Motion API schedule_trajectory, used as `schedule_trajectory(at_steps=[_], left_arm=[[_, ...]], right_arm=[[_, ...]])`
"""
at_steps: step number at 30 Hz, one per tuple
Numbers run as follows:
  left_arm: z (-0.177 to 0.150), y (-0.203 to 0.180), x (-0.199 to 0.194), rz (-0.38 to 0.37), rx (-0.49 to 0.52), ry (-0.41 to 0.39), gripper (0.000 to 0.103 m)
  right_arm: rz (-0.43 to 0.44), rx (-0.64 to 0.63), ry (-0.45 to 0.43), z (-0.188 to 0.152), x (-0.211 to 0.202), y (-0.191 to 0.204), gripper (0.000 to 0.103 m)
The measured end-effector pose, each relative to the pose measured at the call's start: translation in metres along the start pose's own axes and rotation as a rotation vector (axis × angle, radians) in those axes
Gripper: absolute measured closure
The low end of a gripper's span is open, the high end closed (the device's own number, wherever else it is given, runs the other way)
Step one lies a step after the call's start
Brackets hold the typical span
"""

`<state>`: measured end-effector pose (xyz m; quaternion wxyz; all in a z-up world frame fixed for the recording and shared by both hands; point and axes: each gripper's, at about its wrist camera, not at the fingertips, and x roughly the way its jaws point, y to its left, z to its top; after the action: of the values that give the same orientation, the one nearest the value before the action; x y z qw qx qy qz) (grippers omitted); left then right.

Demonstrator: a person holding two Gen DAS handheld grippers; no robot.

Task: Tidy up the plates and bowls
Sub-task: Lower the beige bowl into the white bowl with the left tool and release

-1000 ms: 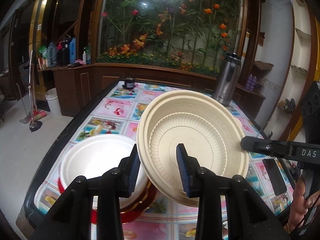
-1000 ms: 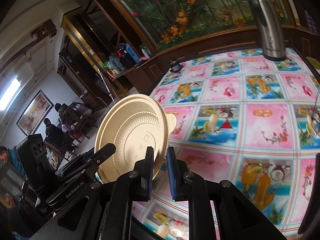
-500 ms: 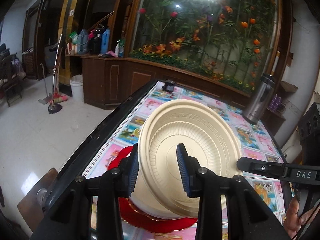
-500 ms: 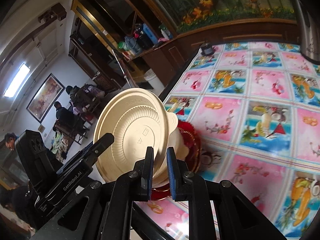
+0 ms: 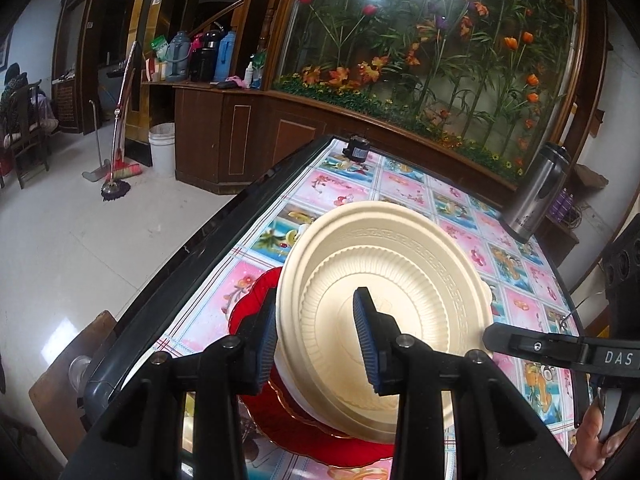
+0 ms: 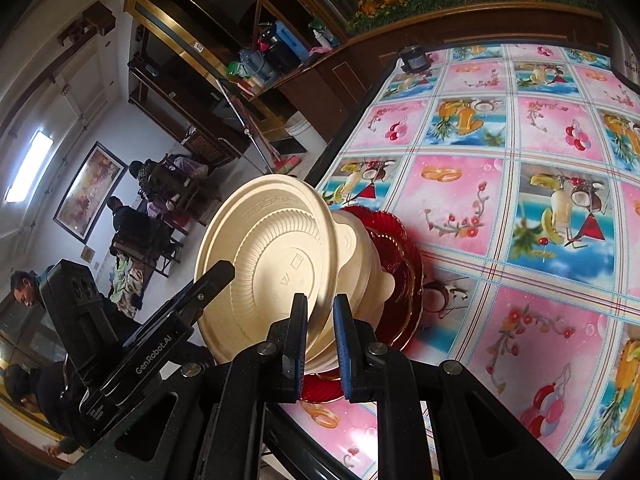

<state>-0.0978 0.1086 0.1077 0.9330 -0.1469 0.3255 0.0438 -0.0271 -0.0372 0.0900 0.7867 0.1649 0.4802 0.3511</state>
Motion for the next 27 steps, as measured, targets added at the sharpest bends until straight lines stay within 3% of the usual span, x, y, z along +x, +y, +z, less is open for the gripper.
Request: schedule_trajectory(at_steps=[27], left_arm=[[-0.01,0.007,0.012,0.018,-0.013,0.03,0.069]], right_arm=[[0.0,0.027,0.031,-0.006,0.008,-0.005,0.085]])
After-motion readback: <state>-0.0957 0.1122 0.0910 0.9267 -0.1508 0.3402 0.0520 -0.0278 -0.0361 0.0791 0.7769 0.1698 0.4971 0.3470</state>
